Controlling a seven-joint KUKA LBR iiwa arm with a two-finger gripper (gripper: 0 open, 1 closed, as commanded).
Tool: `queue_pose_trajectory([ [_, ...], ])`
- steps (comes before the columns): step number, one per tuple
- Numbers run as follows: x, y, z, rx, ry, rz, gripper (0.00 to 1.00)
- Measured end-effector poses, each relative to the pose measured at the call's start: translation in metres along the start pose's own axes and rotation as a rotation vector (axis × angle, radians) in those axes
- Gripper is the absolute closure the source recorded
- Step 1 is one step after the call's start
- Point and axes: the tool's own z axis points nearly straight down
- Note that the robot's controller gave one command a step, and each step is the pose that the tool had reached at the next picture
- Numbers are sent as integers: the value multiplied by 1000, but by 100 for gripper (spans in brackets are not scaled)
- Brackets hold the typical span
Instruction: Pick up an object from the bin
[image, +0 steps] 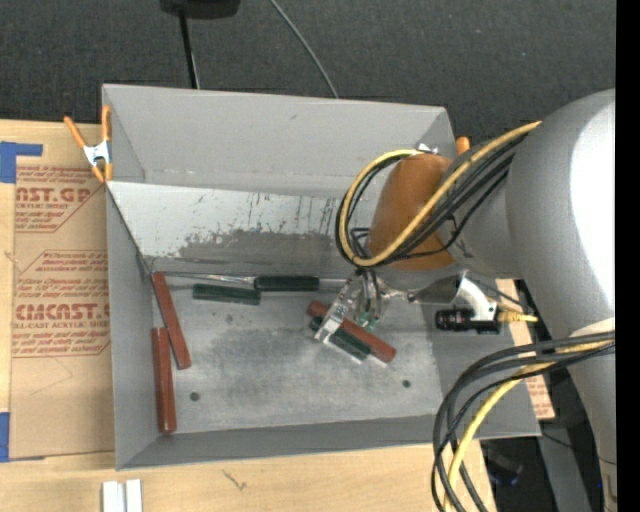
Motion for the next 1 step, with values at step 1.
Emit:
queue_pose_trajectory([
  [1,2,-3,-14,8,6,1,100],
])
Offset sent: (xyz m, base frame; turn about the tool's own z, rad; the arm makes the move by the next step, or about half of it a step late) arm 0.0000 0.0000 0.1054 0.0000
